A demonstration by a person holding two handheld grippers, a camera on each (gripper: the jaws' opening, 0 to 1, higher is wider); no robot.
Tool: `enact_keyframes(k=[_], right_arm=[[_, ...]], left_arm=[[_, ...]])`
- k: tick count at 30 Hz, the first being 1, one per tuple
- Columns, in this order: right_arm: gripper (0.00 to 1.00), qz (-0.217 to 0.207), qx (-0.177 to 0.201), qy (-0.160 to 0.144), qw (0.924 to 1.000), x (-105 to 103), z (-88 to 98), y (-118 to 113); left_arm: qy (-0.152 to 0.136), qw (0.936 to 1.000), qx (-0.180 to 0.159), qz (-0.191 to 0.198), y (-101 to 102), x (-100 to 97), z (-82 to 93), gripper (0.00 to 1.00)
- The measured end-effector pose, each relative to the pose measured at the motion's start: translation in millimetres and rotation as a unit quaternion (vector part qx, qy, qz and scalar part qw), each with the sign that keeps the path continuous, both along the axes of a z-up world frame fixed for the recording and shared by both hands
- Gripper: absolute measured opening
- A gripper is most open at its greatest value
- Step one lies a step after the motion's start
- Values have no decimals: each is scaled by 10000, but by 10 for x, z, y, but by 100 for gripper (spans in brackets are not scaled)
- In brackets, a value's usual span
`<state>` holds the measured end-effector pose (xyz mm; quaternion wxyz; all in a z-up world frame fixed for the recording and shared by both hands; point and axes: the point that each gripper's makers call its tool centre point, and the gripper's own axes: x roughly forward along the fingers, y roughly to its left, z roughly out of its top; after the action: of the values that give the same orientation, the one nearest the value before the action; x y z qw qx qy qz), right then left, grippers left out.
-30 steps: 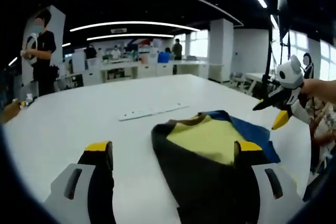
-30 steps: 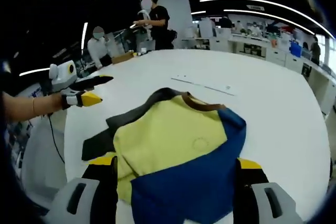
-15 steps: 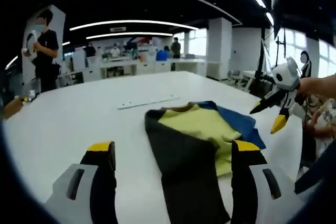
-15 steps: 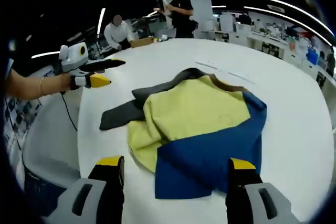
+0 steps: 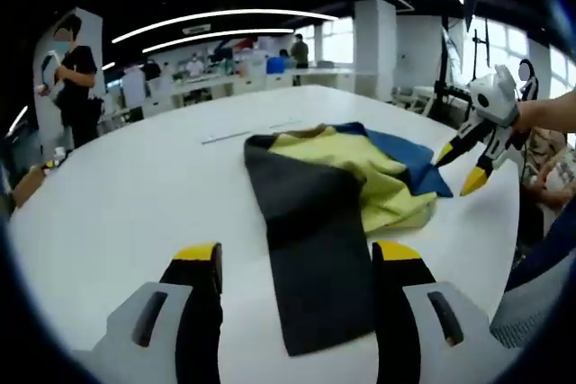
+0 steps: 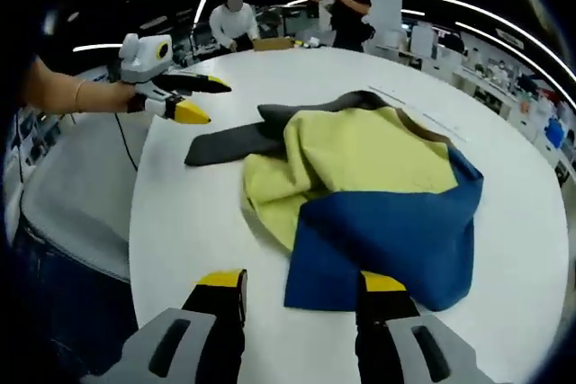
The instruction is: Fold the garment on the visible template until the final outline fits inside the template.
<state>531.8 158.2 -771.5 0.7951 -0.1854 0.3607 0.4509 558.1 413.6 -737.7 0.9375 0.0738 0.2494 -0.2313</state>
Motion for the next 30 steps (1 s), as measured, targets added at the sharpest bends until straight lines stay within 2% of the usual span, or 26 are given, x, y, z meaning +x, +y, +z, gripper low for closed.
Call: enact_keyframes(k=[2, 6, 12, 17, 20, 22, 30], right_arm=[[38, 53, -163, -121, 9998, -11, -62, -26], [29, -81, -199, -176, 9996, -8, -131, -65], [23, -147, -238, -411, 9988, 28, -137, -94], [13, -205, -235, -535, 9981, 22, -113, -87], [4, -156, -459, -783, 9958, 46, -109, -130], [0, -183, -485, -807, 9954, 63, -123, -135], [0, -461, -281, -733, 9958, 90, -70, -139]], left_arm=[[81, 10000, 34, 16, 22, -50, -71, 58], [273, 9995, 163, 92, 74, -123, -215, 52], [480, 9980, 392, 147, 109, -211, -375, 41], [594, 9964, 584, 174, 125, -269, -445, 35], [581, 9970, 458, 204, 95, -276, -436, 32], [574, 9972, 444, 201, 81, -285, -438, 31], [597, 9972, 234, 372, 15, -308, -450, 19]])
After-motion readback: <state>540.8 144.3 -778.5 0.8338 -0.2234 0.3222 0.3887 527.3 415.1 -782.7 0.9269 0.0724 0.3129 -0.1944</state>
